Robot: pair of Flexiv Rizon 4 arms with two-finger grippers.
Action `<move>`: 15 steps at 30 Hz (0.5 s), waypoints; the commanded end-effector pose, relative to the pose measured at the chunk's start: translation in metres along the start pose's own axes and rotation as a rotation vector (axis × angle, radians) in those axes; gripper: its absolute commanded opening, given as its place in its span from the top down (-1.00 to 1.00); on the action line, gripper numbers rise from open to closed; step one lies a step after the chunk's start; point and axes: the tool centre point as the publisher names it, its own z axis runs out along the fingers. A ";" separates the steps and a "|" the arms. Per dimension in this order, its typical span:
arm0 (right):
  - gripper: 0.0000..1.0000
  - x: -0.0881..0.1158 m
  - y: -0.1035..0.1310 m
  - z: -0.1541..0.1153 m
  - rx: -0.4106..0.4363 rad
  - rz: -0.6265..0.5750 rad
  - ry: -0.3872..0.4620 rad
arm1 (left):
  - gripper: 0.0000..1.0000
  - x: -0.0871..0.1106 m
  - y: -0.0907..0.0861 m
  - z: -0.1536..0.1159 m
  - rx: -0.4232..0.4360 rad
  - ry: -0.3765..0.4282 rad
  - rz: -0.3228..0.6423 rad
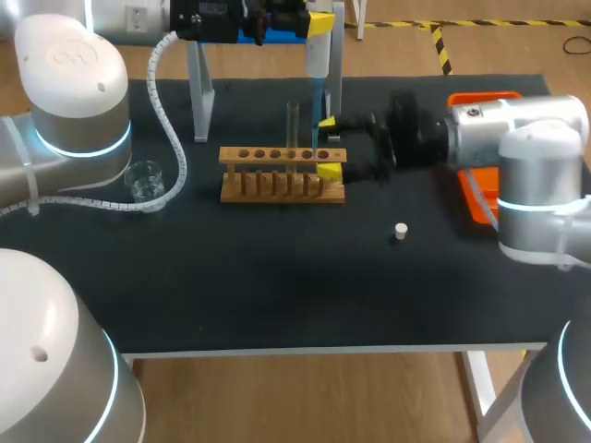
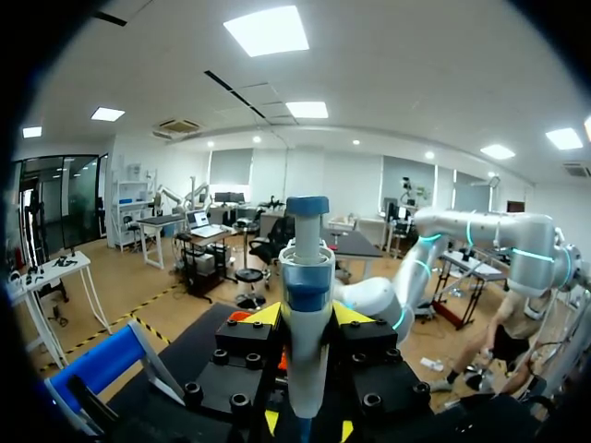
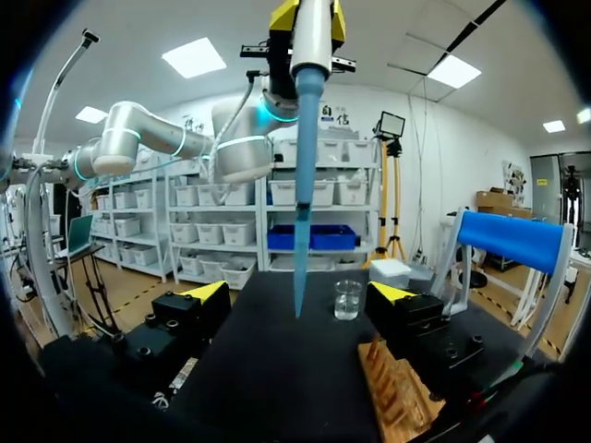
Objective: Invert the test tube, pick up the pipette, mount the tip to pipette, aspirate from beaker and dispense into the tube, eject the tip, return the pipette, and cap with the stopper.
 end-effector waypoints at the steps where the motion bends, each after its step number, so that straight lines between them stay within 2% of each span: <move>1: -1.00 0.017 -0.004 -0.022 0.011 0.004 -0.005 | 1.00 0.000 0.001 0.000 0.005 0.001 0.001; 10: -1.00 0.042 -0.011 -0.041 0.020 0.008 0.009 | 1.00 0.000 0.001 0.000 0.005 0.001 0.001; 15: -1.00 0.042 -0.011 -0.041 0.020 0.008 0.009 | 1.00 0.000 0.001 0.000 0.005 0.001 0.001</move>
